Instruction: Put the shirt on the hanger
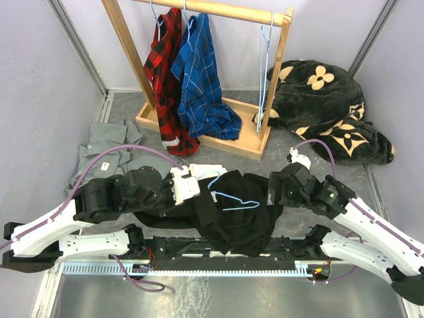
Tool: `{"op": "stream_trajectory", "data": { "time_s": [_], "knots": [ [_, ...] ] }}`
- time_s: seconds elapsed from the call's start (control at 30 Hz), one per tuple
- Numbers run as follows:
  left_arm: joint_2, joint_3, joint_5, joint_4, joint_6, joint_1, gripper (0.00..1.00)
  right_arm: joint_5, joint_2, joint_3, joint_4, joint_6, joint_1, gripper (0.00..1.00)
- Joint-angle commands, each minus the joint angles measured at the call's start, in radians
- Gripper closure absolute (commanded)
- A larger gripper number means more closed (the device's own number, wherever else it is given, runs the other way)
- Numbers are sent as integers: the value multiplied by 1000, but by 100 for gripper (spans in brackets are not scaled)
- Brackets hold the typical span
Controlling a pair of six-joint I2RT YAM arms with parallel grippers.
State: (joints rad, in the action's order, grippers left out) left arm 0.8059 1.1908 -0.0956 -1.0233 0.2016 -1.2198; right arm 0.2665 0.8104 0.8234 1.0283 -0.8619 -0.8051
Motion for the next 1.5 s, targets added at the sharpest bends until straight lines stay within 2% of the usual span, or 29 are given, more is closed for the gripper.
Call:
{"op": "stream_trajectory", "data": {
  "time_s": [0.0,0.3,0.5,0.73,0.97,1.07,1.3,1.47],
  "knots": [
    [-12,4,4,23,-33,-4,97,-8,-44,31,-56,35,-3,3],
    [-19,-2,6,26,-32,-4,97,-151,-155,-84,-304,64,-3,15],
    [-14,9,11,19,-30,-4,97,-224,-128,-136,-374,56,-3,24],
    [-41,23,95,25,-1,-4,97,-253,-151,-230,-518,33,-3,26],
    [-61,38,178,34,16,-4,97,-497,-157,-340,-809,41,-3,27],
    [-54,33,194,33,20,-4,97,-523,-180,-364,-837,41,-3,27],
    [-44,29,209,34,22,-4,97,-505,-308,-378,-774,55,-4,29],
    [-47,29,219,38,23,-4,97,-553,-376,-393,-778,66,-4,27]
  ]
}}
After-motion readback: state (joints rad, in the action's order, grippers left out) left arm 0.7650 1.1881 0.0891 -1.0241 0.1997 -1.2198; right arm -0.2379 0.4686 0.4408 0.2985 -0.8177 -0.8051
